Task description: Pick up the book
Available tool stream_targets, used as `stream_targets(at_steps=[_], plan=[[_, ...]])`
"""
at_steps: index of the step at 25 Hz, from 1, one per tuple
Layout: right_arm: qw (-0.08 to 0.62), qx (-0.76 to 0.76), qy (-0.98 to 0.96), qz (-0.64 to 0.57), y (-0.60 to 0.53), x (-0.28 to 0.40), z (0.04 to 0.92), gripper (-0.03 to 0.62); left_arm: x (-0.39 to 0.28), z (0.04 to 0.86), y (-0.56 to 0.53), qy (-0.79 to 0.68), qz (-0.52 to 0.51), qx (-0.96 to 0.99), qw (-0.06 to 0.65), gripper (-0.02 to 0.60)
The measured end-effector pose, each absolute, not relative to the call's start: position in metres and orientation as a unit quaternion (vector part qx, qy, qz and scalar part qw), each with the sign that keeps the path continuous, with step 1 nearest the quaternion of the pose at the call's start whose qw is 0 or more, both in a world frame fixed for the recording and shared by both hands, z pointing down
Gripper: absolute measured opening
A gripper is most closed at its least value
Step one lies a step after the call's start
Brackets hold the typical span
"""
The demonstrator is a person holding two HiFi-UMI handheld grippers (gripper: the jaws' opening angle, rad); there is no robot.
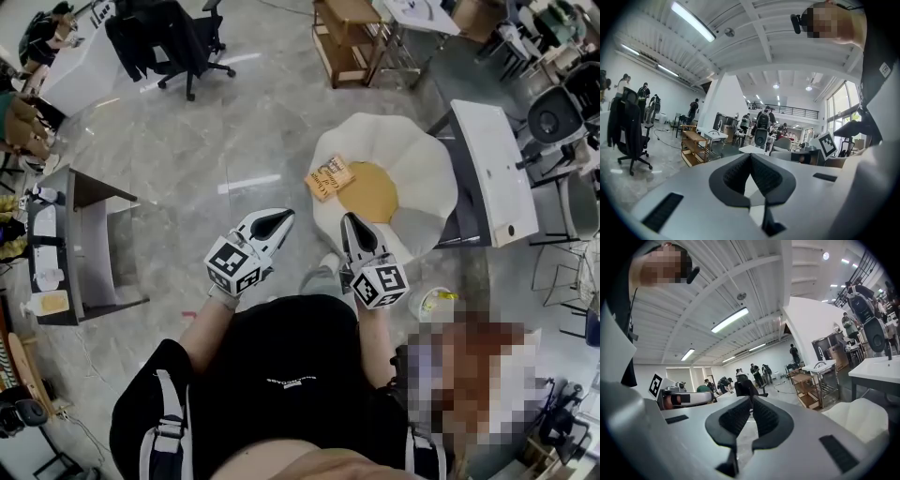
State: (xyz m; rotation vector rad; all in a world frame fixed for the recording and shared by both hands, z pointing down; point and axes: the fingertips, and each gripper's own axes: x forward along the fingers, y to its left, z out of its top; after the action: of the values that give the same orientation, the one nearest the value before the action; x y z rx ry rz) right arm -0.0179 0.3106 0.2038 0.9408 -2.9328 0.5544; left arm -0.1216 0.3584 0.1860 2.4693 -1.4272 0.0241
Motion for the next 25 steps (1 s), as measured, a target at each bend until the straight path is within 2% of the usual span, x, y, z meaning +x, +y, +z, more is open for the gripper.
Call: stream_targets(at_steps=[13,25], plan=[[0.004,0.277,-0.942,0.187,0.171,0.036,0.191,0.035,-0.062,0.175,0.212,-0.512,0.013,0.846,0.148,0.014],[0.007,0.282,-0.938,0.201,0.103,0.081,0.200,0.037,-0.013,0.183,0.143,-0.507,0.021,0.846,0.163,0.014]])
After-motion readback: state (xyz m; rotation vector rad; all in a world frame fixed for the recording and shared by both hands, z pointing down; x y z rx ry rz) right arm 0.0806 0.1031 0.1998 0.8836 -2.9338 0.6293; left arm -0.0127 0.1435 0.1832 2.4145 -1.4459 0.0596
